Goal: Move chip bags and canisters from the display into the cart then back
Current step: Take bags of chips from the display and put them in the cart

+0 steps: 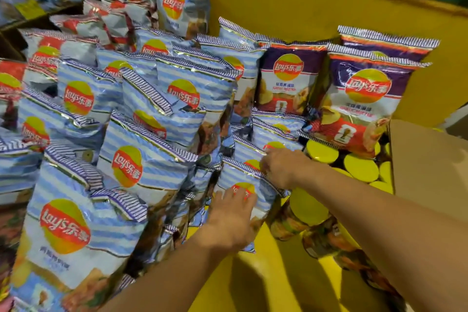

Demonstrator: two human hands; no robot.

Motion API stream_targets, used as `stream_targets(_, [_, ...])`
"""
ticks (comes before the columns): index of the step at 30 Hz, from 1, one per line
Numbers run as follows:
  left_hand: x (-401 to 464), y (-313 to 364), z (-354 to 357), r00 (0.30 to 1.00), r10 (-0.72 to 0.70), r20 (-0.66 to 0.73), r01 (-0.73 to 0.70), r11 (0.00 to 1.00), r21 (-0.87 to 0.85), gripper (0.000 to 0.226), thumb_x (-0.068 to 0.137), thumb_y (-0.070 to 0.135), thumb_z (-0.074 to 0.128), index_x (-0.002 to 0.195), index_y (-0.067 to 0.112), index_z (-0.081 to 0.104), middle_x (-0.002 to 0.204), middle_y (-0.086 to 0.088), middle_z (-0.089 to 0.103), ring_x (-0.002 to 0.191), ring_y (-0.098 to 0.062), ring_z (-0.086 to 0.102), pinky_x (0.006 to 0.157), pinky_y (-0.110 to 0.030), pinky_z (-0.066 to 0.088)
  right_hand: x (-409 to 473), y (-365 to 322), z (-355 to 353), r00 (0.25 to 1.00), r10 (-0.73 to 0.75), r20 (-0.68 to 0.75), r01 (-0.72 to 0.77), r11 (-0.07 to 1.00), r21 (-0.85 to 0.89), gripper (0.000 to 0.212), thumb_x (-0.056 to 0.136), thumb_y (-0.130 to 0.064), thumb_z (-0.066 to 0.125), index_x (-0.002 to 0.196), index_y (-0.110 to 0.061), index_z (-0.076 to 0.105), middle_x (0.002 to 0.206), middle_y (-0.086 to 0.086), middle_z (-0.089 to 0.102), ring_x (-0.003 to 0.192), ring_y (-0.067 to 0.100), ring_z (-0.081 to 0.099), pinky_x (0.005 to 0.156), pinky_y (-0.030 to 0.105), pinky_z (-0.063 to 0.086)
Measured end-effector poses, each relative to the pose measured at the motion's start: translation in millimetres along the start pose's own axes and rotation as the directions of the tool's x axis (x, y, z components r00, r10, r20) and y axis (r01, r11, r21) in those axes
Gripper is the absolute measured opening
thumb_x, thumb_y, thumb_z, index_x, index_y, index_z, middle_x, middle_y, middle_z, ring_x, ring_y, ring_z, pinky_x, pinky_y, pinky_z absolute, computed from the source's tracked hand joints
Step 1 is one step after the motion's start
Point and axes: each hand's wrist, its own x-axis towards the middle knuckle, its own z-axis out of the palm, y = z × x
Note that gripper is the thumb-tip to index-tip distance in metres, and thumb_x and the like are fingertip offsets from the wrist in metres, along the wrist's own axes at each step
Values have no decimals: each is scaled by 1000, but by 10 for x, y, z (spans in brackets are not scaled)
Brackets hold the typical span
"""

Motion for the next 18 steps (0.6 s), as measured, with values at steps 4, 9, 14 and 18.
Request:
stream_targets(4, [-116, -82, -107, 998, 0, 70, 9, 991, -131, 47, 100, 41, 41, 138, 14, 34, 141, -11, 35, 125, -34, 36, 102, -44, 33, -189, -24, -32, 976, 68, -207, -48, 994, 99, 31, 102, -29, 45, 129, -19, 57, 147, 12, 36, 131, 38, 38, 102, 52, 38])
stream_targets(9, [-537, -42, -245, 995, -78, 61, 91, 959, -267, 39, 100, 26, 47, 135, 12, 36, 136, -12, 39, 123, -34, 41, 98, -44, 41, -657, -211, -59, 924, 143, -354, 16, 912, 410, 19, 98, -20, 49, 96, -11, 65, 104, 15, 66, 92, 35, 60, 76, 42, 52])
stream_targets(14, [-1306, -18, -301, 984, -176, -38, 142, 890, -433, 33, 95, 14, 47, 128, 13, 45, 128, -12, 49, 119, -35, 49, 95, -42, 43, -1369, -730, 143, 999, -46, -16, 46, 786, 617, 18, 96, -15, 58, 93, -4, 71, 89, 20, 71, 74, 27, 63, 65, 33, 50])
stream_targets(18, [-2152, -5, -210, 954, -277, -116, 155, 785, -599, 19, 96, 7, 42, 112, 8, 51, 109, -17, 57, 101, -37, 55, 82, -42, 45, -2107, -1256, 399, 994, -105, -18, 83, 653, 753, 16, 98, -11, 56, 85, -6, 65, 74, 11, 64, 60, 20, 59, 45, 20, 45])
